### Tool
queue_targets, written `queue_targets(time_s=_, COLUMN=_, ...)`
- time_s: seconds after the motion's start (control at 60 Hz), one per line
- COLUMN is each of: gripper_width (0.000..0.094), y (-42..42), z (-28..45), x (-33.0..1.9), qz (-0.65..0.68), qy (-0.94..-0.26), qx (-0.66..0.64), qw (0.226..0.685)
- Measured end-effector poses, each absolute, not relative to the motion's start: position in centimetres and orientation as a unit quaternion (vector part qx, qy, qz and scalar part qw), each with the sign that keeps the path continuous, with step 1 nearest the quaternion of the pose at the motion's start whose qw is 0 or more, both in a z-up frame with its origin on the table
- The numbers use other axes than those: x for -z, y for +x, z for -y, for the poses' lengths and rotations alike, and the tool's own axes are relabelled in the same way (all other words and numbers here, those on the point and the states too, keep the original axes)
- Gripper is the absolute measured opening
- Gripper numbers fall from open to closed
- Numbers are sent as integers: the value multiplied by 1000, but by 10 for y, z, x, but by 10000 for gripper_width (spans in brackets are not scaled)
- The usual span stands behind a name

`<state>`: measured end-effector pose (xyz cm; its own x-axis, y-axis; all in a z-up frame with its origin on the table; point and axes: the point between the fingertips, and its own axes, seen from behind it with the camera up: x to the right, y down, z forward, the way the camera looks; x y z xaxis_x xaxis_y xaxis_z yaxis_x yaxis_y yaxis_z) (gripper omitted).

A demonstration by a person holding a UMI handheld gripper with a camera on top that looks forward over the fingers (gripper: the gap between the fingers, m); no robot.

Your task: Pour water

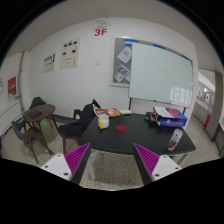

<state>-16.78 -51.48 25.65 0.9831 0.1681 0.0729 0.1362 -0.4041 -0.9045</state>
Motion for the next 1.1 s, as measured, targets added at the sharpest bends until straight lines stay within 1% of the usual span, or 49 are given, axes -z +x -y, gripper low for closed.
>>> queue_targets(time_s=0.05, gripper_width=847, y=-159, z=517, x=-249, qz=80, qy=-843, qx=-11, qw=532)
queue_targets(time_s=0.117, gripper_width=845, y=-129, z=514, x=-228, qz=66, qy=-851, qx=-5, qw=522)
queue_targets(time_s=0.133, gripper_width=846, y=-131, z=515, x=-227, qz=60, qy=-853, qx=-1, qw=519)
queue_targets(time_s=0.183, gripper_width=844, y=-95, z=503, x=-200, qz=49, qy=-859, qx=5, qw=509)
queue_targets(time_s=0.367, gripper_width=846, y=33, z=468, x=-121, qz=5, qy=-879, qx=46, qw=474)
queue_targets(time_s=0.467, gripper_width=850, y=104, z=437, x=-96, qz=-13, qy=-877, qx=70, qw=474)
queue_targets(time_s=0.583, gripper_width=840, y=168, z=383, x=-80, qz=-18, qy=-869, qx=80, qw=488)
queue_targets(time_s=0.683, gripper_width=844, y=212, z=331, x=-73, qz=-21, qy=-861, qx=81, qw=502)
queue_targets(time_s=0.883, gripper_width=845, y=249, z=241, x=-65, qz=-9, qy=-845, qx=60, qw=532)
queue_targets(time_s=0.917, gripper_width=829, y=250, z=231, x=-61, qz=-6, qy=-845, qx=57, qw=532)
queue_targets(time_s=0.967, gripper_width=773, y=252, z=219, x=-59, qz=-6, qy=-843, qx=51, qw=536)
queue_targets(time_s=1.05, gripper_width=644, y=256, z=205, x=-54, qz=-4, qy=-838, qx=52, qw=543)
queue_targets(time_s=1.067, gripper_width=646, y=258, z=202, x=-54, qz=-4, qy=-836, qx=55, qw=546)
queue_targets(time_s=1.083, gripper_width=563, y=259, z=200, x=-54, qz=-3, qy=-834, qx=57, qw=549)
queue_targets(time_s=1.1, gripper_width=563, y=259, z=199, x=-55, qz=-3, qy=-832, qx=55, qw=552)
